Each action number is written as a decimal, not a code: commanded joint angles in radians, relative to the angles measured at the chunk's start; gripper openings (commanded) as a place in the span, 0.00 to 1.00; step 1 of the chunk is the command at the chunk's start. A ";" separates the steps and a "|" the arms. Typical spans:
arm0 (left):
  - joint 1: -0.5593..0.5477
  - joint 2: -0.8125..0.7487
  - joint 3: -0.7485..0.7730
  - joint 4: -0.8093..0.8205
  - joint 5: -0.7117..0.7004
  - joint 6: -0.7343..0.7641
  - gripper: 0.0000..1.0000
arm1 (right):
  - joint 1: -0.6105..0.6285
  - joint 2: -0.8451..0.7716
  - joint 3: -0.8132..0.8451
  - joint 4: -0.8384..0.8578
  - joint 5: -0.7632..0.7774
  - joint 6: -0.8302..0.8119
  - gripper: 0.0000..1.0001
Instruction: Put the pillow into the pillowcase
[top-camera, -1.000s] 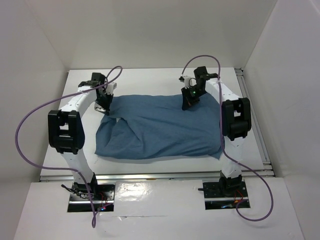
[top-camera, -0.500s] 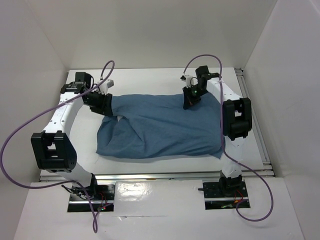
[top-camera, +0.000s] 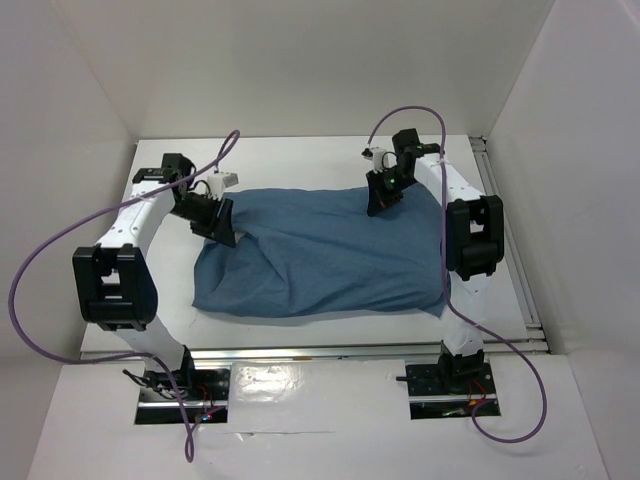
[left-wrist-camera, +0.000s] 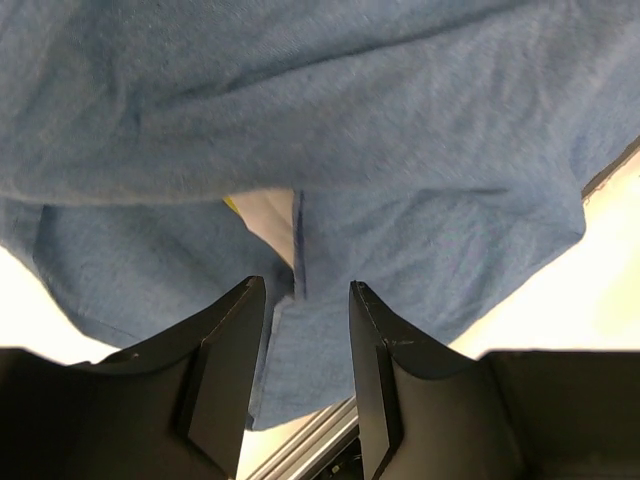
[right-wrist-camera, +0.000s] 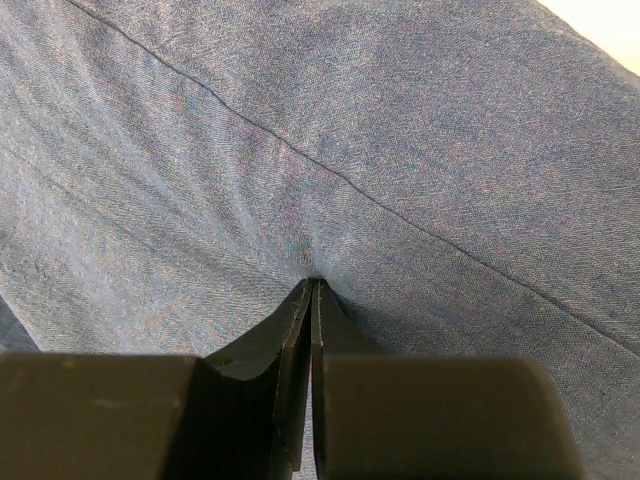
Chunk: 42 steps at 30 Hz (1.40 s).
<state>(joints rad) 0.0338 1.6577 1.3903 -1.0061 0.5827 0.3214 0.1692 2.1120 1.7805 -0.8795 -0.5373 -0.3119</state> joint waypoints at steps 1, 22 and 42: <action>-0.014 0.037 0.064 -0.012 0.048 0.036 0.52 | -0.017 -0.009 0.028 0.008 0.025 -0.021 0.09; -0.054 0.139 0.098 0.003 0.102 0.025 0.51 | -0.017 -0.029 -0.013 0.017 0.025 -0.021 0.09; -0.035 -0.013 -0.039 0.049 0.009 0.027 0.00 | -0.017 -0.040 -0.032 0.017 0.025 -0.021 0.09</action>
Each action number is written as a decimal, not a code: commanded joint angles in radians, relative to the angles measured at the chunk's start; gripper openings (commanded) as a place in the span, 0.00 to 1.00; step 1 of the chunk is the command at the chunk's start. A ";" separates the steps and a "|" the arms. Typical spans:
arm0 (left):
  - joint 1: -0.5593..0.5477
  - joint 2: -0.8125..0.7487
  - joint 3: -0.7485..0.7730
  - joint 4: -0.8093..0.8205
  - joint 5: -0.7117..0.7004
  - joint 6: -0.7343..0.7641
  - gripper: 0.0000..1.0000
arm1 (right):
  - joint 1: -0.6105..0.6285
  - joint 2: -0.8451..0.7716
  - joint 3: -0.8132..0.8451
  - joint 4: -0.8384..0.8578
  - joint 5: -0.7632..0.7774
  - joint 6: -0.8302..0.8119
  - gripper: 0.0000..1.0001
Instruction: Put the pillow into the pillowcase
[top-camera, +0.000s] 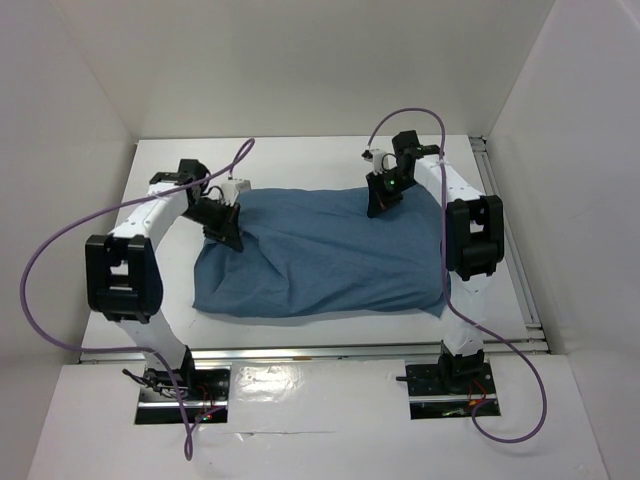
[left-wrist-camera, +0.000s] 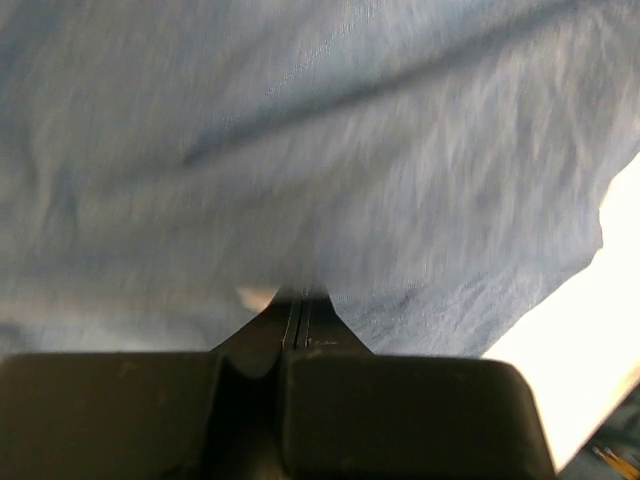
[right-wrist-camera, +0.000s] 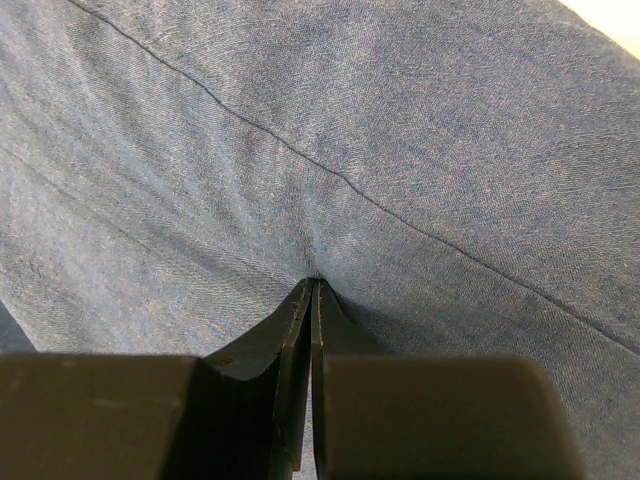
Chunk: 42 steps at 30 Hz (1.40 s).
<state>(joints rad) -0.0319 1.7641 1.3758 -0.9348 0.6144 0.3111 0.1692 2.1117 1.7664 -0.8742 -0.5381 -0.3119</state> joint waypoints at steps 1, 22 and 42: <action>0.058 -0.149 -0.043 -0.036 -0.036 0.049 0.00 | -0.017 -0.039 -0.027 0.012 0.026 -0.021 0.09; 0.124 -0.518 -0.203 -0.132 -0.108 0.156 0.47 | -0.017 -0.065 -0.019 -0.019 0.035 -0.049 0.09; 0.086 -0.019 0.161 0.349 -0.139 -0.380 1.00 | -0.097 -0.618 -0.502 0.483 0.115 0.171 0.72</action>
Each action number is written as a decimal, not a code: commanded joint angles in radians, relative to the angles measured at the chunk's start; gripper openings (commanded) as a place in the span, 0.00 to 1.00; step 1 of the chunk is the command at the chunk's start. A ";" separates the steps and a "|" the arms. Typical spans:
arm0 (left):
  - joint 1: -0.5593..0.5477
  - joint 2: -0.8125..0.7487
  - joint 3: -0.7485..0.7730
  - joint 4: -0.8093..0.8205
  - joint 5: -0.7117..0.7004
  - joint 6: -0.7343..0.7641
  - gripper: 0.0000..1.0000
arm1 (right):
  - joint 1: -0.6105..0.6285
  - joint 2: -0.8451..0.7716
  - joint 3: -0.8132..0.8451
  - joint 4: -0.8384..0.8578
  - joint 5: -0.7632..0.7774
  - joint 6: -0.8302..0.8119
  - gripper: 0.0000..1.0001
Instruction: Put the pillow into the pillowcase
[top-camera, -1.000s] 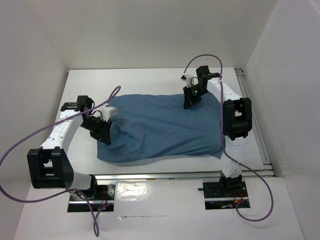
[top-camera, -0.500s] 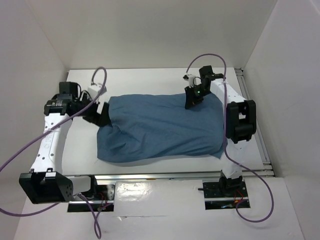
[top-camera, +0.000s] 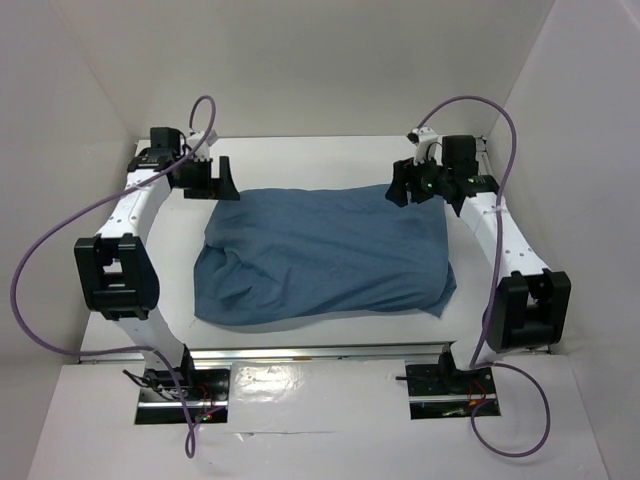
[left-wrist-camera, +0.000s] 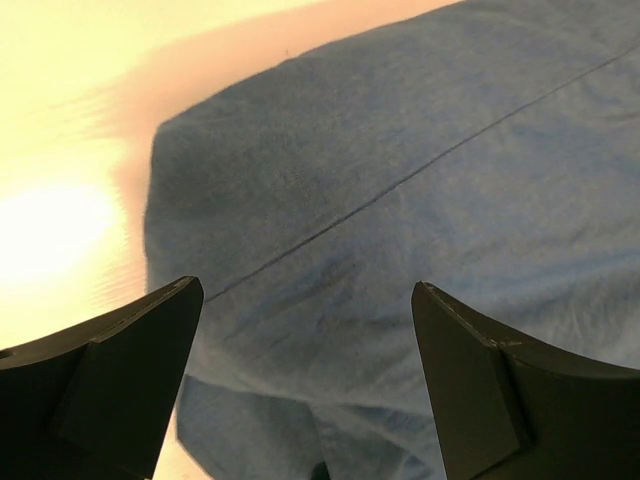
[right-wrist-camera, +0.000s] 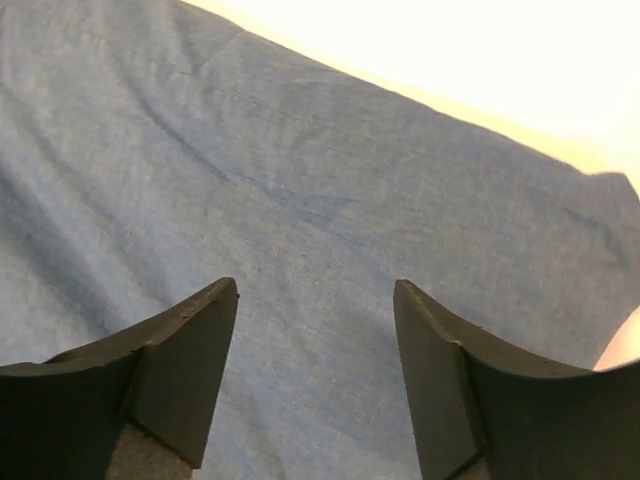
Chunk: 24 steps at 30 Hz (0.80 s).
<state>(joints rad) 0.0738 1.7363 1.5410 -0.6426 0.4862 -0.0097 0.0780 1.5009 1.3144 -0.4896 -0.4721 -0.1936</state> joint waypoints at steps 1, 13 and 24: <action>-0.031 0.020 -0.019 0.057 -0.032 -0.059 1.00 | -0.015 -0.017 -0.061 0.108 0.061 0.071 0.74; -0.040 -0.061 -0.190 0.155 -0.245 -0.058 1.00 | -0.078 -0.019 -0.127 0.157 0.162 0.122 0.91; -0.049 -0.113 -0.248 0.193 -0.336 -0.067 1.00 | -0.087 0.001 -0.118 0.166 0.197 0.122 0.96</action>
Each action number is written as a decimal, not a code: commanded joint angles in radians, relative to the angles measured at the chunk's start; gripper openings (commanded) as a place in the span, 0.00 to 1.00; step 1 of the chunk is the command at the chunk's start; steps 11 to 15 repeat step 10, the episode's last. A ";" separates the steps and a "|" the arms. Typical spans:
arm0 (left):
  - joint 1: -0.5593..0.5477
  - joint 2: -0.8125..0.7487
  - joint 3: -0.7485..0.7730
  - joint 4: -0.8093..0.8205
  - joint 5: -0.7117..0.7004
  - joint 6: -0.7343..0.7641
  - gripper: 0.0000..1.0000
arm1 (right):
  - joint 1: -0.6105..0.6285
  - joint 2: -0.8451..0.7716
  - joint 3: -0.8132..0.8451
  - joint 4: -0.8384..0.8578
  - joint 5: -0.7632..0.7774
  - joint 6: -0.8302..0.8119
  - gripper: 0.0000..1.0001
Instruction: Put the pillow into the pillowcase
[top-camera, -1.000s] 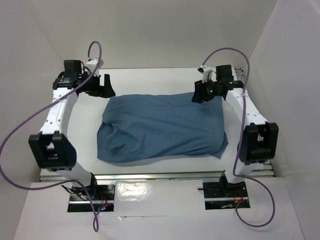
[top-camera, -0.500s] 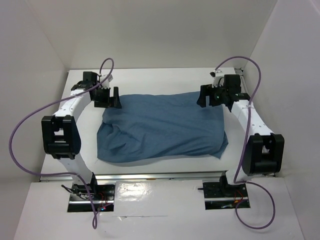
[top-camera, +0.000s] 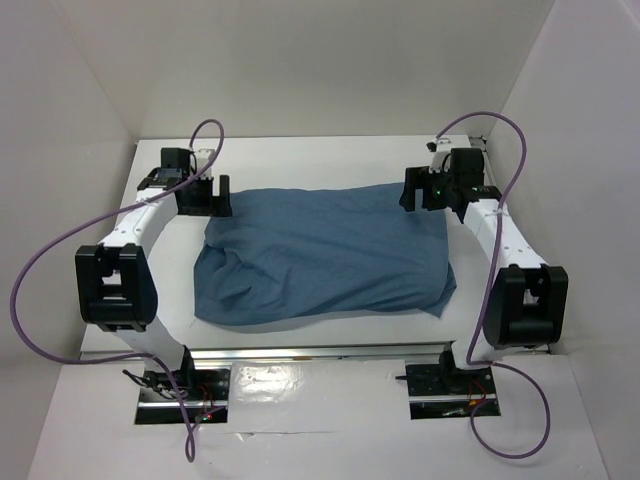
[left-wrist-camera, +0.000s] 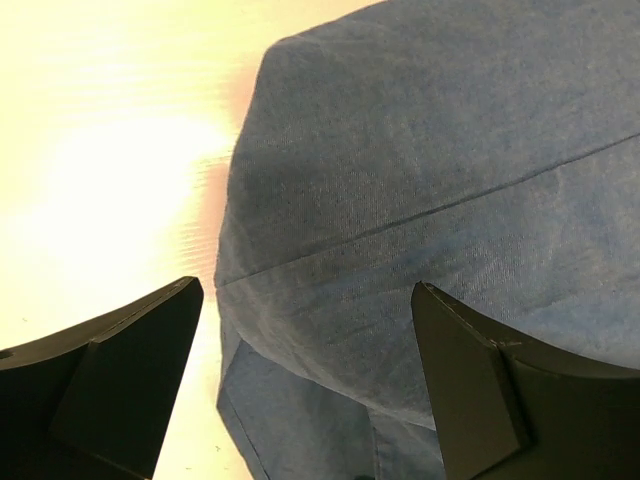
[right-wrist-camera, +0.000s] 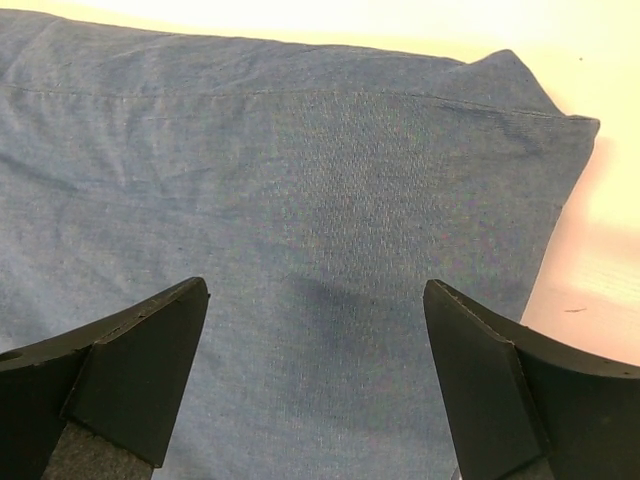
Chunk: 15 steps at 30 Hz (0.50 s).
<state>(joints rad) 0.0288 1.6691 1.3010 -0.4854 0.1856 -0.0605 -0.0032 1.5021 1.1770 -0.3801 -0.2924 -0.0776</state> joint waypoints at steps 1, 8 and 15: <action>-0.004 -0.046 -0.008 0.036 -0.046 -0.007 1.00 | -0.006 0.000 0.019 0.056 0.009 0.006 0.96; -0.013 -0.055 -0.008 0.027 -0.066 -0.007 1.00 | -0.006 0.009 0.019 0.046 -0.002 0.015 0.96; -0.013 -0.055 -0.017 0.027 -0.066 -0.007 1.00 | -0.006 0.009 0.019 0.046 -0.013 0.015 0.96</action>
